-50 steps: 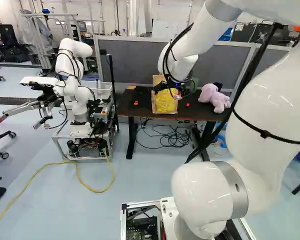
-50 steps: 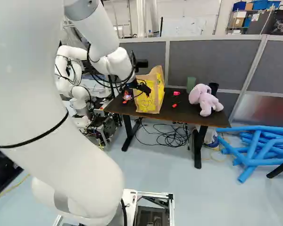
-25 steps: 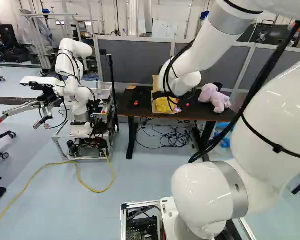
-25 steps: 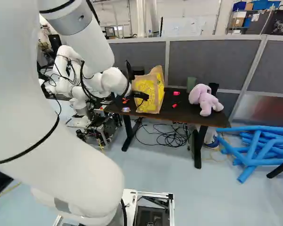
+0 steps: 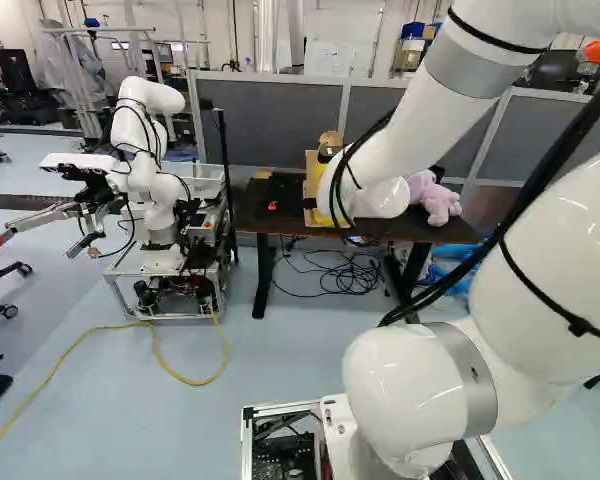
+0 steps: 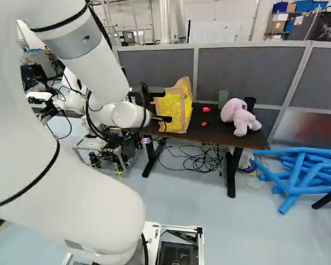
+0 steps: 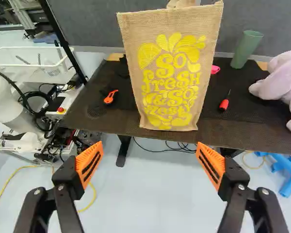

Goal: Pick up the bag on the ground and place it on the table

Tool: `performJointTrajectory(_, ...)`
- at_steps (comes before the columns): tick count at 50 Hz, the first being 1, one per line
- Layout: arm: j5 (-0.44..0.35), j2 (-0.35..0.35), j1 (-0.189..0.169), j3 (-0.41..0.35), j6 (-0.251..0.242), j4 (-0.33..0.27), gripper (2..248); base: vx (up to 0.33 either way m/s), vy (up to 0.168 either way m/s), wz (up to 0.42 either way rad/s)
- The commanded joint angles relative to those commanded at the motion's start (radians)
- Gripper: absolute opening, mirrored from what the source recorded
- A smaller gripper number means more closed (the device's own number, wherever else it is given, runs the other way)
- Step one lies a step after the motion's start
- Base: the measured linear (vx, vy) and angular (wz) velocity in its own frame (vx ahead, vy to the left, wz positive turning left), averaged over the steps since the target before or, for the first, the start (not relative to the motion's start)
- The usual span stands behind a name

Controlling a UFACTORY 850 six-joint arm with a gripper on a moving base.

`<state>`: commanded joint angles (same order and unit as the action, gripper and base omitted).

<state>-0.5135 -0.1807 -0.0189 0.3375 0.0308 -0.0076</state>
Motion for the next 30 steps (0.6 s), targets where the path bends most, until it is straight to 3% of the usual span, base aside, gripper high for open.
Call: performJointTrajectory(30, -0.221, -0.061, 0.012, -0.154, -0.019, 0.005, 247, 0.000, 0.000, 0.000)
